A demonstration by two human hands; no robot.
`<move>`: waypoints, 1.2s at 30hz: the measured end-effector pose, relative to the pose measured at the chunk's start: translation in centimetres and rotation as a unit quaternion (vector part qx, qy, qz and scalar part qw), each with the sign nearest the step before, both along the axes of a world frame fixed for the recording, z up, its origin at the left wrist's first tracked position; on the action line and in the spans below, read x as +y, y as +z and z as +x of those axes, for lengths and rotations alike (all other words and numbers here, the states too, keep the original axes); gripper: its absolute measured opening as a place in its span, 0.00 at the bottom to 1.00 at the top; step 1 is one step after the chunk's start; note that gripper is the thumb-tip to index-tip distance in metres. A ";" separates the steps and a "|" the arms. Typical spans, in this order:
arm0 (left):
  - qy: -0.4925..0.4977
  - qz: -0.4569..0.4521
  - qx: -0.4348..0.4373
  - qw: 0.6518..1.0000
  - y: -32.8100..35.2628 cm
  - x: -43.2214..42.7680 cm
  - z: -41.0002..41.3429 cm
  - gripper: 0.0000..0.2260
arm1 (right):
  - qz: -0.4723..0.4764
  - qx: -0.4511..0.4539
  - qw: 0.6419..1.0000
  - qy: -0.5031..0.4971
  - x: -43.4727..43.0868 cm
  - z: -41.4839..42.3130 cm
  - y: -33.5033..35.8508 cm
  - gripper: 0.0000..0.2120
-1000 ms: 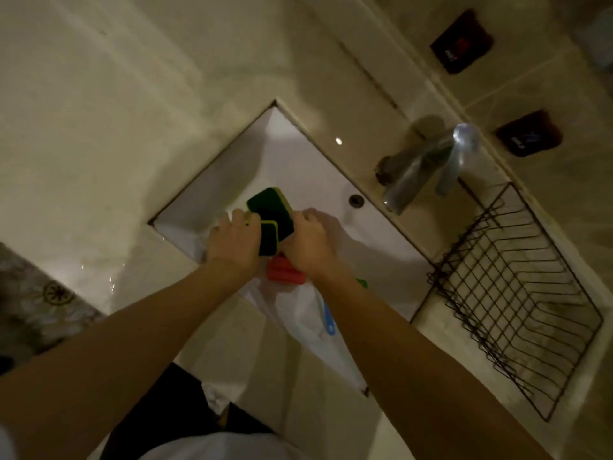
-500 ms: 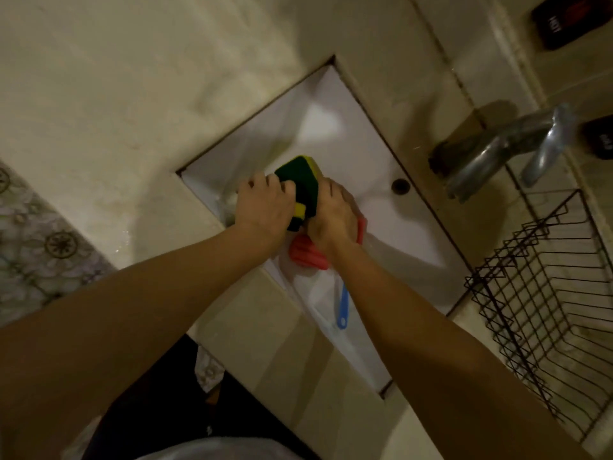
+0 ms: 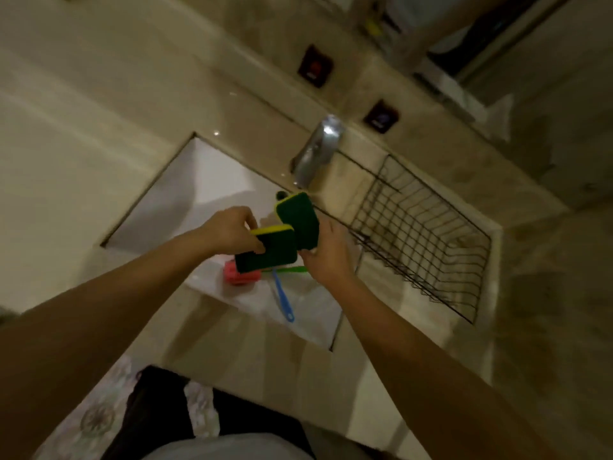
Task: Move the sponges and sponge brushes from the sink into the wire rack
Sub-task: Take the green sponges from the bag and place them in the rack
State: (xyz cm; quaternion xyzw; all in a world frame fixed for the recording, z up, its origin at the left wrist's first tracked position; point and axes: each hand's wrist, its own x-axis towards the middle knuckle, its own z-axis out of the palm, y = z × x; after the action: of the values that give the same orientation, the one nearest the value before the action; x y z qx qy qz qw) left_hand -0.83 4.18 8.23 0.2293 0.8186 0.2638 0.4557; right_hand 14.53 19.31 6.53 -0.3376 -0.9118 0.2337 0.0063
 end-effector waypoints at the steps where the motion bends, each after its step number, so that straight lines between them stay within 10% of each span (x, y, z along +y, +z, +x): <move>1: 0.031 0.024 -0.069 0.997 0.7 0.9 0.1 0.16 | 0.025 0.014 1.000 -0.013 0.9 1.5 0.9 0.26; 10: 0.006 0.148 -0.256 0.955 5.0 9.0 4.9 0.12 | -0.004 0.086 0.980 -0.181 9.2 11.7 7.2 0.23; 14: 0.003 0.161 -0.326 0.931 5.4 11.8 6.9 0.26 | -0.008 0.083 0.976 -0.202 12.2 14.4 7.2 0.30; 36: -0.028 0.182 -0.159 0.970 0.5 23.3 8.0 0.22 | -0.073 -0.193 0.979 -0.012 28.6 4.1 -2.7 0.32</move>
State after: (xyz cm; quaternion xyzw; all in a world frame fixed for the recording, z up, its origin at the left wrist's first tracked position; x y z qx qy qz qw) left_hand 7.13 27.51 8.73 0.2870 0.6671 0.4285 0.5376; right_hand 18.61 47.92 3.85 -0.3868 -0.8724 0.2298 -0.1910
